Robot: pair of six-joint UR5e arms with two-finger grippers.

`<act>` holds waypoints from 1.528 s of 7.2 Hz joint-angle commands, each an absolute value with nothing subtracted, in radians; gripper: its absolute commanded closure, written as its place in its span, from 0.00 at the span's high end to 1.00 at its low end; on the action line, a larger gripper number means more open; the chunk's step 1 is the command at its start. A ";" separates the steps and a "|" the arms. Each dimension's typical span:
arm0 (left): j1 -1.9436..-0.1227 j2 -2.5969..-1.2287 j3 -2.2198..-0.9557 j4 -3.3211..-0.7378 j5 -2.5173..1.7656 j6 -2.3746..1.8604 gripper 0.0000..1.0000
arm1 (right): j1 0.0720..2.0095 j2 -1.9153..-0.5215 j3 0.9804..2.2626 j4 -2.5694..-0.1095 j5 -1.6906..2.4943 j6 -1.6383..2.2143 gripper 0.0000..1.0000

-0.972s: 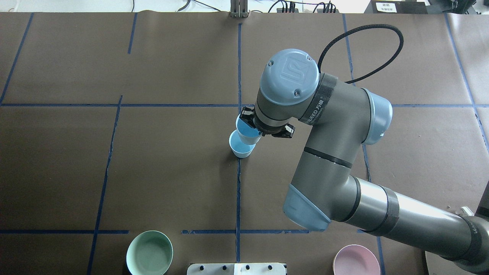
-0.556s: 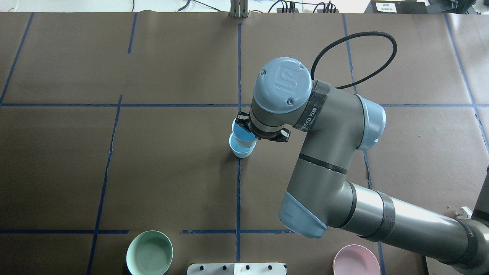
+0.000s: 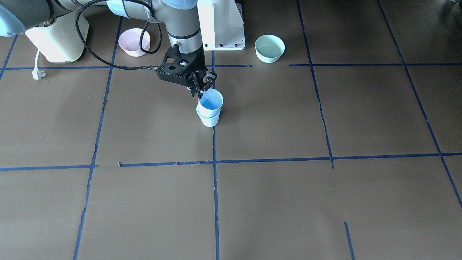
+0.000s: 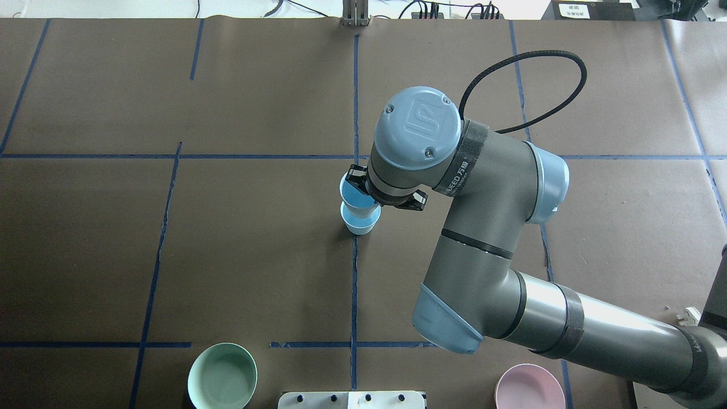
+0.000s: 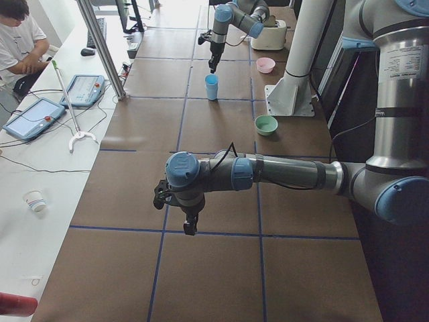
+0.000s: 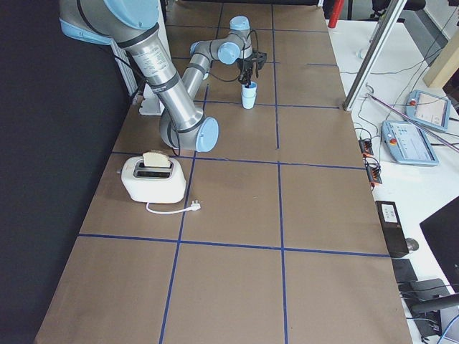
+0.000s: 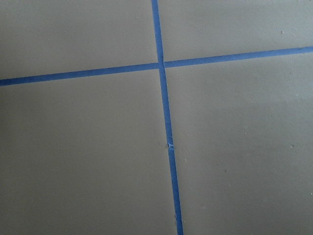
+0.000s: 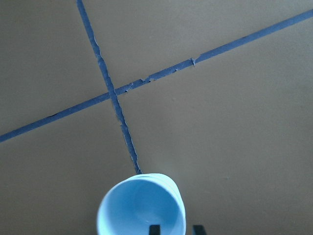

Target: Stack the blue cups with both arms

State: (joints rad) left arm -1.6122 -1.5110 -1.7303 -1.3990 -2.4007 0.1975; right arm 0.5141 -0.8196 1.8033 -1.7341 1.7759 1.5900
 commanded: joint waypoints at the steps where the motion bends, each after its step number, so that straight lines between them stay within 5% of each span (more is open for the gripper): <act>1: -1.612 -1.511 -1.730 -1.399 -2.401 0.198 1.00 | 0.514 -0.818 1.805 -1.735 1.772 1.572 1.00; 5: -1.611 -1.520 -1.712 -1.399 -2.401 0.202 1.00 | 0.836 -0.961 1.807 -1.741 2.119 1.149 1.00; 11: -1.606 -1.503 -1.707 -1.436 -2.346 0.204 1.00 | 1.469 -1.634 1.806 -1.730 2.319 -0.182 1.00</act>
